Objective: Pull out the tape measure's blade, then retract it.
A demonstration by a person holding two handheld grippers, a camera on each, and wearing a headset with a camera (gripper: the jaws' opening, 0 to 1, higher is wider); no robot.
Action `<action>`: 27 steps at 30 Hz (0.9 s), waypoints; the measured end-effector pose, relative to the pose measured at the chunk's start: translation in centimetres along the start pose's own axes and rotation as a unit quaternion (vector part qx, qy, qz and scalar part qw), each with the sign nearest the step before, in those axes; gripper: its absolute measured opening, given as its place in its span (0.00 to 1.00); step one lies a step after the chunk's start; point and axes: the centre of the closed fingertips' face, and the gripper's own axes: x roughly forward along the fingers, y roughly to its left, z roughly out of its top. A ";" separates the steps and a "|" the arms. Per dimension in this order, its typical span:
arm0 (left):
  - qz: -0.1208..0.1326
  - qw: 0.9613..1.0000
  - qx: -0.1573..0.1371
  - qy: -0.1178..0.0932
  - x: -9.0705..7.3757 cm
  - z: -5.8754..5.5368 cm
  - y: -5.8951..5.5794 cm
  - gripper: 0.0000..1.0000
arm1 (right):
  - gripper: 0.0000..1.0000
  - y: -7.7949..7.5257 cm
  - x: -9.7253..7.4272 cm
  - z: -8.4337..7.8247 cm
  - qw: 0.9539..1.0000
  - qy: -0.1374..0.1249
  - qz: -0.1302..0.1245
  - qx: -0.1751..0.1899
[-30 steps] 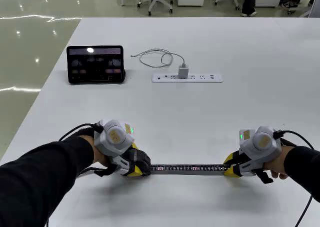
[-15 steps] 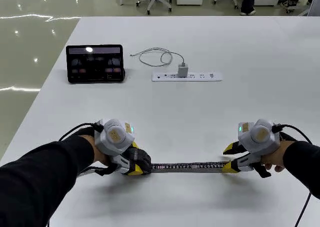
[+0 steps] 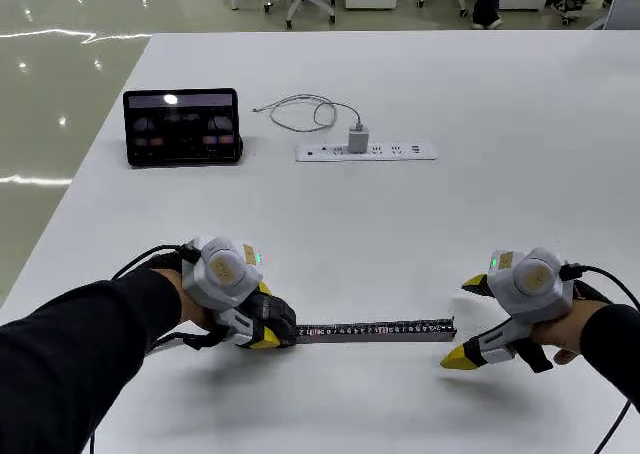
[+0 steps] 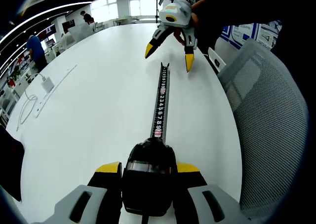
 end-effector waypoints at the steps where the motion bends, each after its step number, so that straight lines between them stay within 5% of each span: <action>1: 0.001 1.000 0.006 -0.005 0.0 0.1 0.0 0.36 | 0.82 0.2 0.0 0.0 1.000 -0.003 0.000 0.002; 9: 0.019 1.000 0.025 0.003 -0.5 0.1 0.1 0.36 | 0.97 0.7 0.1 -0.4 0.999 -0.020 -0.017 0.039; 13: 0.057 0.998 -0.019 0.012 -1.0 -0.9 1.3 0.46 | 1.00 0.5 -0.4 -0.6 0.998 -0.029 -0.039 0.051; 16: 0.088 0.994 -0.060 0.001 -1.8 -1.4 2.3 0.60 | 1.00 -0.2 -1.0 -0.6 0.996 -0.039 -0.067 0.052; 21: 0.112 0.982 -0.147 -0.023 -3.5 -2.7 2.7 0.72 | 1.00 -0.9 -2.4 -0.2 0.991 -0.065 -0.105 0.044; 25: 0.135 0.979 -0.149 -0.037 -4.3 -3.3 2.7 0.85 | 1.00 -0.5 -2.9 -0.5 0.990 -0.066 -0.112 0.056; 27: 0.146 0.973 -0.170 -0.054 -4.9 -3.3 2.8 0.90 | 1.00 -0.1 -3.1 -0.7 0.989 -0.066 -0.113 0.066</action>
